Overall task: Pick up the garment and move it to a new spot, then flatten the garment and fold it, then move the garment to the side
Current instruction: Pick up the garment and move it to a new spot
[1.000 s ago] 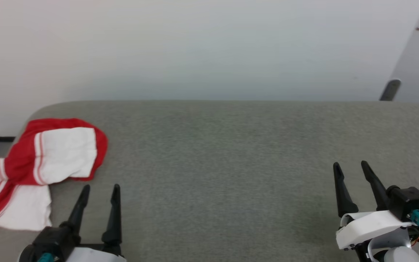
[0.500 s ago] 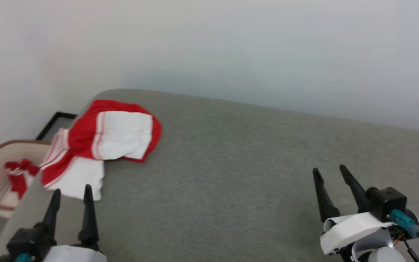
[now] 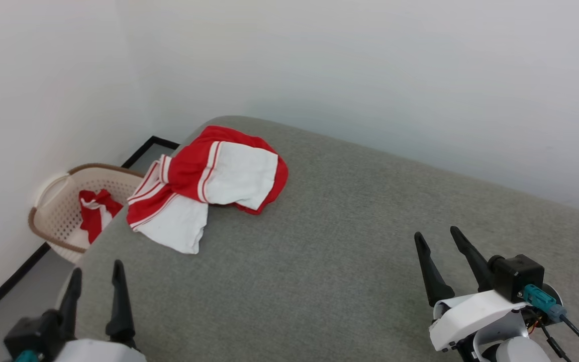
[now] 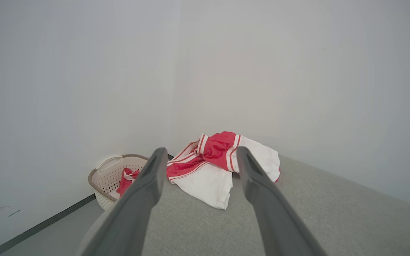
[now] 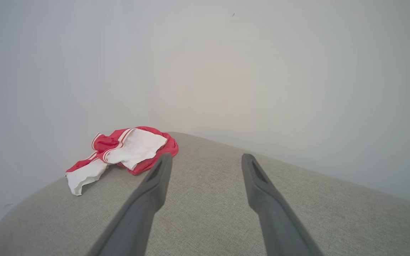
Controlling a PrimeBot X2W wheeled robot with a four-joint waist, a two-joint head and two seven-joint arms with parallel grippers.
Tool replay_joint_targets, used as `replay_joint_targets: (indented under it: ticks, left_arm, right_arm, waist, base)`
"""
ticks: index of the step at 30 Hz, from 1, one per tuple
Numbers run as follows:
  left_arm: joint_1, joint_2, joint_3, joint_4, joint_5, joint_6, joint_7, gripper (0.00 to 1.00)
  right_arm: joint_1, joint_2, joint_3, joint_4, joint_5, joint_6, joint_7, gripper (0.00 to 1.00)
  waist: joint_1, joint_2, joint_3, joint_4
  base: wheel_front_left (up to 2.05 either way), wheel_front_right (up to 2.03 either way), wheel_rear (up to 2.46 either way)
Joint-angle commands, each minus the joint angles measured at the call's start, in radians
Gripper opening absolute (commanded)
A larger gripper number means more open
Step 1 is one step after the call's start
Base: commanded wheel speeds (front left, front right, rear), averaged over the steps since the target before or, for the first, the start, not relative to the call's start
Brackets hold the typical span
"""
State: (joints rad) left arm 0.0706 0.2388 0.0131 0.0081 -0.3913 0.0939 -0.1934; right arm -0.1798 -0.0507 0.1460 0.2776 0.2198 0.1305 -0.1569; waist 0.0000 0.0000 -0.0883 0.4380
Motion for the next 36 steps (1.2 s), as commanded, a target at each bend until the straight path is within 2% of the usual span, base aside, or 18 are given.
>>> replay_joint_targets:
  ticks: [1,6,15,20,23,28,36]
  left_arm:
    - [-0.008,0.001,-0.003,0.000,-0.012,-0.006,0.013,1.00]
    - [-0.074,0.023,-0.019,0.002,-0.038,-0.033,0.081,1.00]
    - [-0.323,0.113,-0.019,0.042,-0.112,-0.124,0.222,1.00]
    - [-0.508,0.184,-0.017,0.155,-0.177,-0.183,0.314,1.00]
    - [-0.608,0.213,-0.031,0.236,-0.226,-0.202,0.391,1.00]
    - [-0.749,0.272,-0.061,0.376,-0.278,-0.217,0.522,1.00]
    - [-0.922,0.309,-0.084,0.648,-0.350,-0.210,0.728,1.00]
  right_arm:
    - [-0.007,0.001,0.002,0.004,-0.002,0.000,0.001,1.00]
    - [-0.009,0.001,-0.018,-0.008,-0.020,0.000,0.012,1.00]
    - [-0.070,-0.029,-0.042,-0.094,-0.069,0.000,0.068,1.00]
    - [-0.104,-0.056,-0.055,-0.151,-0.088,0.000,0.097,1.00]
    - [-0.117,-0.066,-0.062,-0.187,-0.096,0.000,0.112,1.00]
    - [-0.133,-0.079,-0.067,-0.244,-0.104,0.000,0.133,1.00]
    - [-0.143,-0.089,-0.070,-0.327,-0.111,0.000,0.166,1.00]
  waist:
    - [0.0000,0.0000,0.005,0.014]
    - [0.0000,0.0000,0.036,0.012]
    - [0.0000,0.0000,0.214,-0.061]
    - [0.0000,0.0000,0.324,-0.109]
    - [0.0000,0.0000,0.383,-0.131]
    - [0.0000,0.0000,0.474,-0.171]
    - [0.0000,0.0000,0.588,-0.222]
  base:
    - [0.00,0.00,0.00]
    - [0.00,0.00,0.00]
    - [0.00,0.00,0.00]
    - [0.00,0.00,0.00]
    - [0.00,0.00,0.00]
    - [0.00,0.00,0.00]
    - [0.00,0.00,0.00]
